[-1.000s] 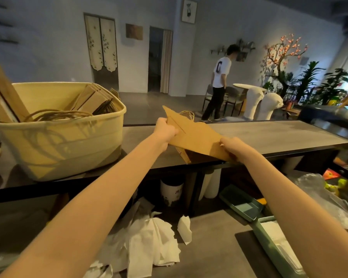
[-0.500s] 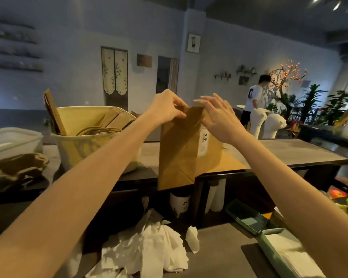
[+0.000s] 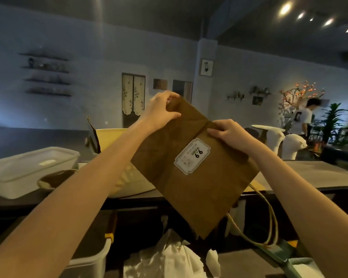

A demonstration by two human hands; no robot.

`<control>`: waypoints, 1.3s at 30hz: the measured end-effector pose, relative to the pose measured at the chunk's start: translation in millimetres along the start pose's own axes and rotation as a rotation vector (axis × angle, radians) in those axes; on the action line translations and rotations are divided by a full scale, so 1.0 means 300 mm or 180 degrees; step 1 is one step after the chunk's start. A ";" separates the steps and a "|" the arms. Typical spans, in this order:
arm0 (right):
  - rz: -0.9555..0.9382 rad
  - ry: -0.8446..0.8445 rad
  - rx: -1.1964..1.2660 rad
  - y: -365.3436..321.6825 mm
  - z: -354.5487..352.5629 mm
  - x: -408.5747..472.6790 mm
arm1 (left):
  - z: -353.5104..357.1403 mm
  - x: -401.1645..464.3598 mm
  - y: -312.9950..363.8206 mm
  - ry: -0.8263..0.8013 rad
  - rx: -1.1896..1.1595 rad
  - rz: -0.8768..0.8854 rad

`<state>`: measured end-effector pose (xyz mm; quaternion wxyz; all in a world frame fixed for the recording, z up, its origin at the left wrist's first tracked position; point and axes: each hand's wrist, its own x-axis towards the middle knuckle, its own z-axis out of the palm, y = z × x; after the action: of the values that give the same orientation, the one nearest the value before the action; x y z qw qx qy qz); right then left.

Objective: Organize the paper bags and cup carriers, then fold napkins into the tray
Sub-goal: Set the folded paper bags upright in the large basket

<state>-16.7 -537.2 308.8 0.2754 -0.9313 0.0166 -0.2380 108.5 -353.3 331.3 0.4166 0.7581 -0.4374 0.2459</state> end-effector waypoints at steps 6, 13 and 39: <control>0.0408 0.1075 0.0117 0.029 0.067 0.108 | -0.085 -0.023 -0.145 0.0236 -0.0238 -0.0454; 0.1251 0.1750 0.0404 0.067 0.149 0.209 | -0.110 -0.082 -0.308 0.0081 -0.0150 -0.0901; 0.1455 0.1481 0.1222 0.024 0.197 0.266 | -0.149 -0.092 -0.338 -0.0939 0.0417 -0.0845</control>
<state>81.6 -526.3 296.3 0.4797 -0.7560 0.2412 -0.3743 182.4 -275.2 292.3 0.3266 0.8623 -0.3730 0.1031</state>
